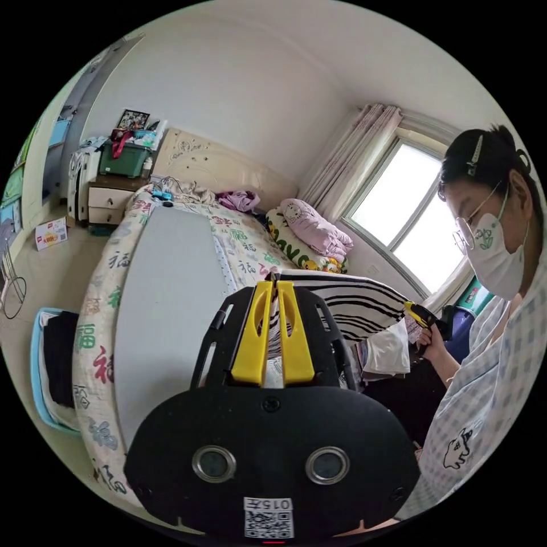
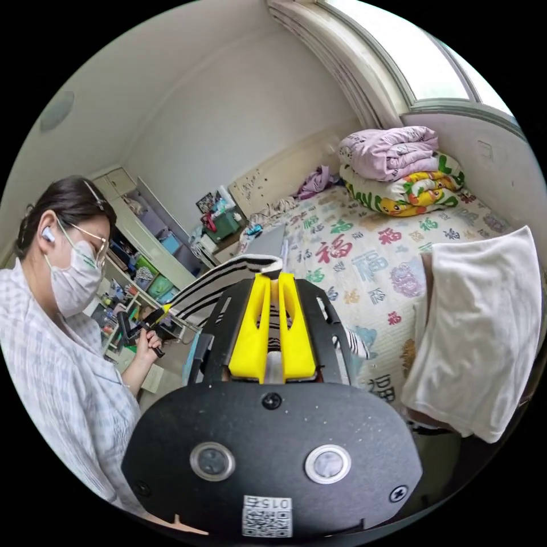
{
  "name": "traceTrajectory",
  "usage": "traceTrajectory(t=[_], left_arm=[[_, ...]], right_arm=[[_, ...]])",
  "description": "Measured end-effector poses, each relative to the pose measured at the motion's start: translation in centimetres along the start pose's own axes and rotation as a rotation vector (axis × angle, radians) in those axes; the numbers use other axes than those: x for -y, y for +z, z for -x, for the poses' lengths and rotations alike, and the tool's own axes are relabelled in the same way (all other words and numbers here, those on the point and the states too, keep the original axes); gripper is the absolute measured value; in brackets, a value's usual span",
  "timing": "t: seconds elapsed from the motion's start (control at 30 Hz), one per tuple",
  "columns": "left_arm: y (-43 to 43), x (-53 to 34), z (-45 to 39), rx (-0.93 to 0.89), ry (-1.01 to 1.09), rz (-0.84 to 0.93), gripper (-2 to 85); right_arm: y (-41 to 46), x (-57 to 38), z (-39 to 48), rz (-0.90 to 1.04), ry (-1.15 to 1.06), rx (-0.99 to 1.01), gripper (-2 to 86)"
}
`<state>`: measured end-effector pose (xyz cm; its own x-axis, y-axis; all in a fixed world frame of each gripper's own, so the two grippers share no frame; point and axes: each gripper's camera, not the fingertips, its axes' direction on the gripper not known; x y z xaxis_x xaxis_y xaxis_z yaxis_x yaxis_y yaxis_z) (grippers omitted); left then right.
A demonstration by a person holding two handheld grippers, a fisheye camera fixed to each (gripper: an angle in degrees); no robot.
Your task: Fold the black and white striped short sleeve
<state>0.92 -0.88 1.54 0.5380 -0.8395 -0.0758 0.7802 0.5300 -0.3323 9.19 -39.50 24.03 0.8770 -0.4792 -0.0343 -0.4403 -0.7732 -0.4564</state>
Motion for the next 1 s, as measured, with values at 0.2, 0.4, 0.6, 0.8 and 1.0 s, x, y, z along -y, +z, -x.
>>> traceTrajectory(t=[0.2, 0.4, 0.6, 0.8, 1.0], left_arm=[[-16.3, 1.2, 6.7, 0.029, -0.012, -0.031, -0.3], [-26.8, 1.4, 12.0, 0.057, -0.076, 0.031, -0.3], [-26.5, 0.9, 19.2, 0.05, -0.163, 0.19, -0.3], [-14.5, -2.5, 31.6, 0.1, -0.247, 0.376, -0.1], [-7.5, -4.2, 40.1, 0.221, -0.468, 0.462, 0.8]], right_arm=[[5.6, -1.9, 3.5, 0.067, 0.05, 0.184, 1.0], [10.1, -3.6, 5.1, 0.211, 0.099, 0.233, 1.0], [17.6, -3.0, 0.6, 0.425, 0.069, 0.066, 1.2], [39.0, -4.1, -15.3, 0.653, 0.102, -0.168, 1.8], [52.9, -4.2, -26.0, 0.763, 0.059, -0.415, 4.5]])
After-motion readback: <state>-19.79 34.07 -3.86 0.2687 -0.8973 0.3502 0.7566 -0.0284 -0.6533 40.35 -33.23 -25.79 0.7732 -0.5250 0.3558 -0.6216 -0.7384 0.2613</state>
